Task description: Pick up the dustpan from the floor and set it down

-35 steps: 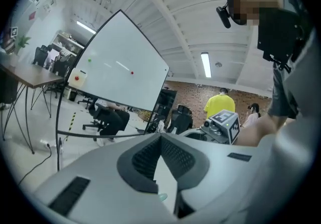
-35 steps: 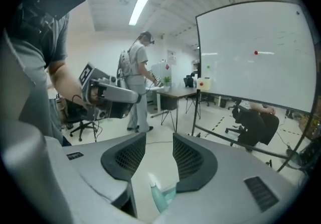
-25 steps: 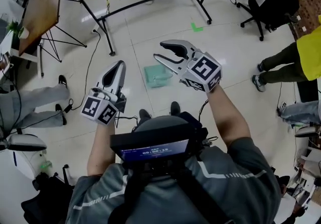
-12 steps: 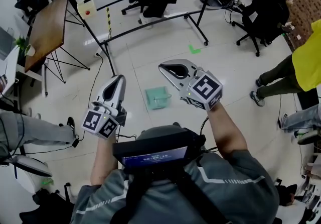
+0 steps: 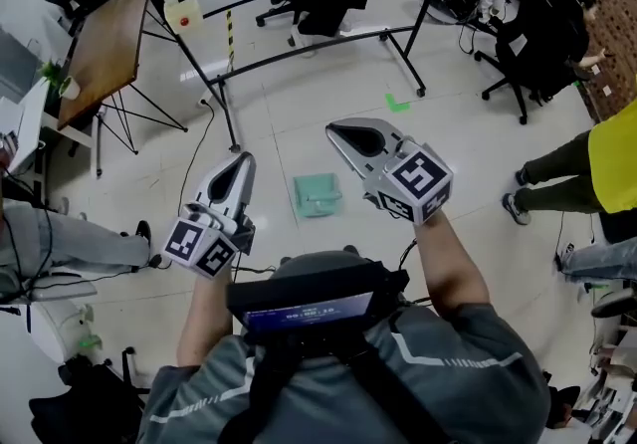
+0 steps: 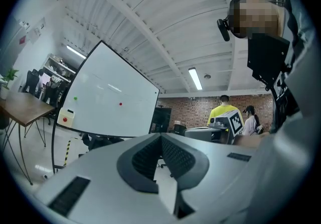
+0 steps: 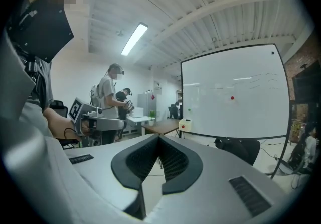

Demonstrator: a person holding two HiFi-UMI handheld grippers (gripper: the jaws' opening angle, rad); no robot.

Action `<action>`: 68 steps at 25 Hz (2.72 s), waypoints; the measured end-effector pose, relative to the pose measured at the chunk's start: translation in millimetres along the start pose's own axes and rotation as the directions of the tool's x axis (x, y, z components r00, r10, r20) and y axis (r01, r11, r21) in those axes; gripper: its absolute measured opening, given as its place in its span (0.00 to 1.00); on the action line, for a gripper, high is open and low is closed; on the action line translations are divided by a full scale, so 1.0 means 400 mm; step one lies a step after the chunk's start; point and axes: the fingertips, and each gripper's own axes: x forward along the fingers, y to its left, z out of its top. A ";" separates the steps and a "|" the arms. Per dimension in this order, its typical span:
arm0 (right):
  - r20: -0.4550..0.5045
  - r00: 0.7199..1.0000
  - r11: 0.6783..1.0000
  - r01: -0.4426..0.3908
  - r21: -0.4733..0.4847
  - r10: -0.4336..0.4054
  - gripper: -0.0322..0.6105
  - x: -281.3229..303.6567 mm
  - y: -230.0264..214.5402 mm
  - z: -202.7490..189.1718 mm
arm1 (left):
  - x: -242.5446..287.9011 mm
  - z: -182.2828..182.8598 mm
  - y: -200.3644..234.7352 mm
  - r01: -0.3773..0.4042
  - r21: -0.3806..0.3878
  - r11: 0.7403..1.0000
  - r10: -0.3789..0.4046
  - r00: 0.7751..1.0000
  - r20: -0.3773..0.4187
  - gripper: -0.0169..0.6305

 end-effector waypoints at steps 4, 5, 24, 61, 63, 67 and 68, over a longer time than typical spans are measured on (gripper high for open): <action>0.012 1.000 1.000 -0.028 -0.007 0.028 0.08 -0.041 -0.054 -0.003 | 0.057 -0.019 -0.072 -0.026 0.005 1.000 0.027 1.000 -0.007 0.07; 0.016 0.999 0.999 -0.036 0.003 0.036 0.08 -0.053 -0.068 -0.009 | 0.072 -0.029 -0.083 -0.039 0.008 0.999 0.039 0.999 -0.012 0.07; 0.053 0.996 0.997 -0.063 -0.053 0.066 0.08 -0.074 0.343 -0.026 | -0.375 -0.098 -0.140 -0.116 -0.018 0.993 0.116 0.993 0.003 0.07; 0.073 0.992 0.994 0.106 -0.019 -0.104 0.08 -0.848 0.797 -0.081 | -0.715 -0.118 -0.850 -0.001 0.014 1.000 0.001 1.000 0.011 0.07; 0.072 0.991 0.993 0.115 -0.023 -0.113 0.08 -0.862 0.820 -0.078 | -0.741 -0.114 -0.872 0.008 0.014 1.000 -0.008 1.000 0.017 0.07; 0.102 0.982 0.988 0.157 -0.003 -0.156 0.08 -0.873 0.895 -0.045 | -0.831 -0.079 -0.881 0.028 0.047 0.998 -0.029 0.999 0.018 0.07; 0.113 0.980 0.986 0.165 0.021 -0.166 0.08 -0.877 0.924 -0.036 | -0.863 -0.067 -0.883 0.033 0.059 0.998 -0.034 0.999 0.014 0.07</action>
